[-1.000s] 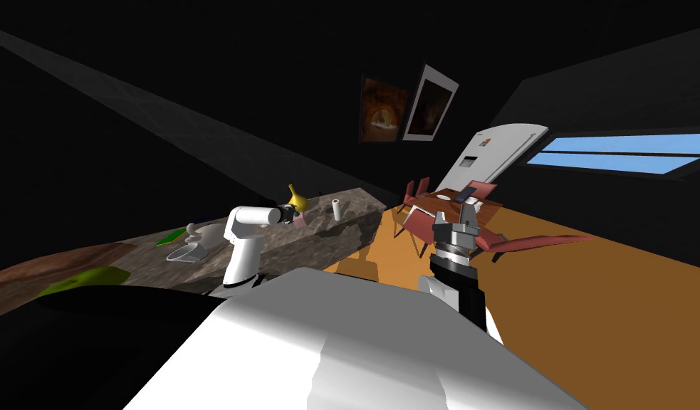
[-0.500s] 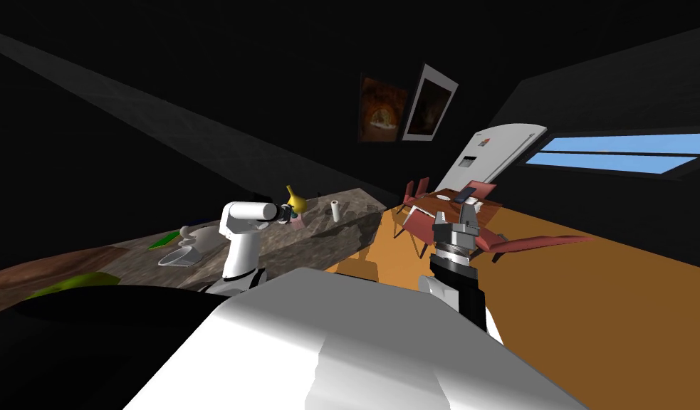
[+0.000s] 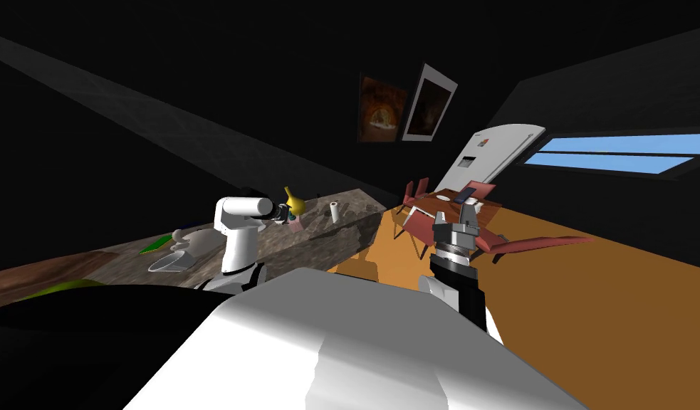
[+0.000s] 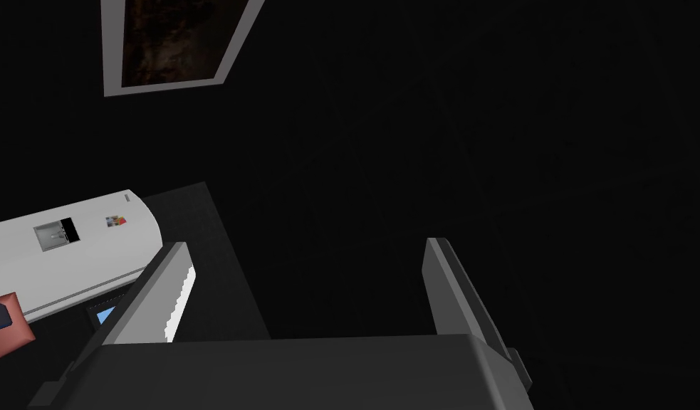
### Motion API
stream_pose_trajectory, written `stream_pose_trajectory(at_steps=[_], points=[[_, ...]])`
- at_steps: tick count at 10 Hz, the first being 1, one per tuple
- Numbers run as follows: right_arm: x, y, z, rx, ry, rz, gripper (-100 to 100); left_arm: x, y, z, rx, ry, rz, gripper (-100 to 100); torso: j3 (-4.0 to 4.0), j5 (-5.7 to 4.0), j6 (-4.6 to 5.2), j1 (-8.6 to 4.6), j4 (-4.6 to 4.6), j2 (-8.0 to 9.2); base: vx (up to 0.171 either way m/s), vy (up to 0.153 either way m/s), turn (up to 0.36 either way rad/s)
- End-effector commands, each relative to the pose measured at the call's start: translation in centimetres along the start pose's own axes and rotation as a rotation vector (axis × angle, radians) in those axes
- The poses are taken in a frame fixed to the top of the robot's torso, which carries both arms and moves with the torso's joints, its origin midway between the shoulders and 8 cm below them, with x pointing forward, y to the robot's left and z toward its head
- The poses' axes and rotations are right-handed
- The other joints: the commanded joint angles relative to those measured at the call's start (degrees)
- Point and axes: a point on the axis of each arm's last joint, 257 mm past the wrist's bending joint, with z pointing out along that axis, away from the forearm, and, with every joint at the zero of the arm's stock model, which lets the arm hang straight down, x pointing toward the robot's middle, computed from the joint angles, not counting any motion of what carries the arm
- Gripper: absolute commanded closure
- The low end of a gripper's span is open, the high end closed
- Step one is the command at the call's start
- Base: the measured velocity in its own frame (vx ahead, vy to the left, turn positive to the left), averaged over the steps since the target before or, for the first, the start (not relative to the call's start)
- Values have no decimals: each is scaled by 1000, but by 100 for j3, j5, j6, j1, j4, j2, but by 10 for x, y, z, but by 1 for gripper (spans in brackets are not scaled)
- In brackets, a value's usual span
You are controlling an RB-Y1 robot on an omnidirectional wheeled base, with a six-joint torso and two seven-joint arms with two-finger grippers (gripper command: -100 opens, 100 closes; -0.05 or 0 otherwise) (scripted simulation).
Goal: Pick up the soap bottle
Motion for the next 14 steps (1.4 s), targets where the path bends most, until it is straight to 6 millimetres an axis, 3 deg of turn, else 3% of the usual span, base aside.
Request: stream_pose_trajectory(at_steps=[1,11,12,13,14], points=[[0,0,0,0,0,0,0,-2,4,-2,-26,2,-10,-100,0,0,0,0,0,0,49,7,-6],[0,0,0,0,0,0,0,-14,26,-19,-182,11,-65,-100,-2,4,-1,14,-1,-3,49,23,-12],[0,0,0,0,0,0,0,-14,27,-20,-186,11,-65,0,2,3,-1,8,0,6,5,4,0],[0,0,0,0,0,0,0,-13,27,-10,-185,11,-67,-100,8,1,-1,1,2,15,0,0,0],[0,0,0,0,0,0,0,-13,28,-7,-184,11,-67,-100,10,2,-1,0,3,19,-5,3,-8]])
